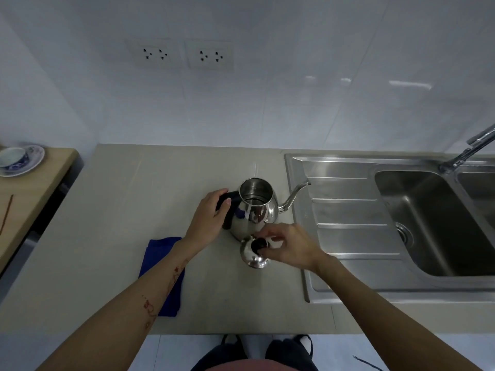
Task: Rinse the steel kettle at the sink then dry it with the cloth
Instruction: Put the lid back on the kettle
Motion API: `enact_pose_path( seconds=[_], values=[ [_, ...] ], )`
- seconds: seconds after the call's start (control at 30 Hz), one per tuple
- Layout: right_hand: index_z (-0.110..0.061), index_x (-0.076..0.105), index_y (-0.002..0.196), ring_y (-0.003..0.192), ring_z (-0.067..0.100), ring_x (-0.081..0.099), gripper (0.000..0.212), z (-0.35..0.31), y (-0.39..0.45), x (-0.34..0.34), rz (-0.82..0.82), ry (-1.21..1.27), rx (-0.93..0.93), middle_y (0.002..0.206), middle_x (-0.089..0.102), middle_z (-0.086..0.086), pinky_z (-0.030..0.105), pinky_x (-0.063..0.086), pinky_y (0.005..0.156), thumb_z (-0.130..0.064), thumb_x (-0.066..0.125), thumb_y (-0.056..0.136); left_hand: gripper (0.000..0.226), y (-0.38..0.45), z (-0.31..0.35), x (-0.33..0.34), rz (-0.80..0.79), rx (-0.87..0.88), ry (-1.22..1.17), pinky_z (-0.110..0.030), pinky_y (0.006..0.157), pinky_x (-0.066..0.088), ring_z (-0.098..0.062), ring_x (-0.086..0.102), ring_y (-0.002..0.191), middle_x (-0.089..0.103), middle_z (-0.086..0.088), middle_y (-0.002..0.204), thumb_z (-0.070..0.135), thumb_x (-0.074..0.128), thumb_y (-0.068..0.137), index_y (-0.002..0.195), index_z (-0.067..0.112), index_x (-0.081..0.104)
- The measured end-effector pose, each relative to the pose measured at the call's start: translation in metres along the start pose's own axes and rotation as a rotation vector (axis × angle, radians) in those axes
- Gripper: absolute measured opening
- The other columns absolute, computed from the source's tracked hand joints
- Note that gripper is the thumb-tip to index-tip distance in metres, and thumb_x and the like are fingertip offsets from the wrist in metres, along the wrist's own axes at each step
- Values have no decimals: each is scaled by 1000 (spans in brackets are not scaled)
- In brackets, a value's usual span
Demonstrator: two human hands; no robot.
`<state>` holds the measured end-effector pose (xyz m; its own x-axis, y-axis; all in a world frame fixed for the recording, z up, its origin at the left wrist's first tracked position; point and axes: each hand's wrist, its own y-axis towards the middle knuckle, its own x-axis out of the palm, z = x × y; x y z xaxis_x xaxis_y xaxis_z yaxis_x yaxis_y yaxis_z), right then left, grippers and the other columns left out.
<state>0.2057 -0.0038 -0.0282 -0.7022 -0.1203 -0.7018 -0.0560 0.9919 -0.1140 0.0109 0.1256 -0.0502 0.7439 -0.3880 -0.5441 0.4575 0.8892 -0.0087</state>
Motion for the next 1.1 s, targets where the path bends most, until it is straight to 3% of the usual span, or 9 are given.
enact_pose_path(
  seconds=[0.13, 0.23, 0.33, 0.43, 0.53, 0.7, 0.93, 1.1],
  values=[
    [-27, 72, 98, 94, 2, 68, 22, -27, 7, -33, 120, 164, -12, 102, 74, -11, 24, 55, 90, -30, 77, 77, 43, -1, 4, -1, -4, -28, -11, -31, 108, 37, -17, 47, 128, 51, -4, 139, 34, 39, 103, 142, 16, 46],
    [-24, 71, 91, 89, 8, 69, 16, -40, 20, -52, 266, 259, -17, 92, 75, -7, 31, 57, 88, -26, 76, 76, 40, 1, 8, -1, -2, -43, -35, -24, 98, 38, -18, 52, 120, 56, -6, 131, 31, 37, 104, 136, 12, 52],
    [-20, 69, 93, 94, 8, 69, 16, -46, 37, -62, 370, 227, -10, 91, 74, -7, 33, 59, 85, -25, 75, 78, 38, 4, 13, -1, -8, -38, -77, -27, 89, 45, -21, 59, 107, 64, -8, 114, 31, 34, 104, 121, 11, 61],
    [-18, 66, 97, 92, 13, 69, 19, -41, 52, -65, 349, 94, 1, 94, 73, -9, 38, 59, 83, -29, 70, 82, 39, 6, 15, -2, -20, -86, -60, -30, 89, 43, -21, 58, 105, 62, -8, 112, 36, 33, 104, 120, 12, 60],
    [-22, 62, 100, 88, 20, 68, 23, -40, 62, -65, 294, -38, 1, 97, 72, -7, 46, 58, 80, -36, 64, 82, 55, 9, 15, -3, -49, -122, -60, -34, 95, 45, -20, 58, 107, 62, -6, 113, 57, 31, 95, 120, 18, 60],
    [-19, 59, 107, 88, 25, 66, 25, -38, 71, -64, 242, -163, -9, 102, 71, 2, 46, 56, 78, -31, 63, 86, 73, 13, 17, -2, -60, -177, -21, -42, 99, 48, -19, 59, 108, 63, -4, 114, 76, 32, 81, 121, 22, 60],
    [-17, 59, 112, 90, 27, 62, 29, -35, 74, -60, 226, -241, 19, 102, 69, 9, 43, 53, 75, -33, 64, 88, 79, 12, 24, -1, -48, -206, -25, -42, 97, 50, -22, 60, 108, 63, -5, 113, 79, 39, 76, 120, 16, 59],
    [-17, 58, 112, 86, 26, 62, 29, -33, 76, -56, 226, -262, 27, 102, 67, 8, 41, 53, 72, -33, 63, 88, 60, 15, 26, 1, -30, -201, -32, -40, 90, 52, -22, 62, 101, 66, -6, 106, 64, 49, 87, 115, 11, 58]
  ],
)
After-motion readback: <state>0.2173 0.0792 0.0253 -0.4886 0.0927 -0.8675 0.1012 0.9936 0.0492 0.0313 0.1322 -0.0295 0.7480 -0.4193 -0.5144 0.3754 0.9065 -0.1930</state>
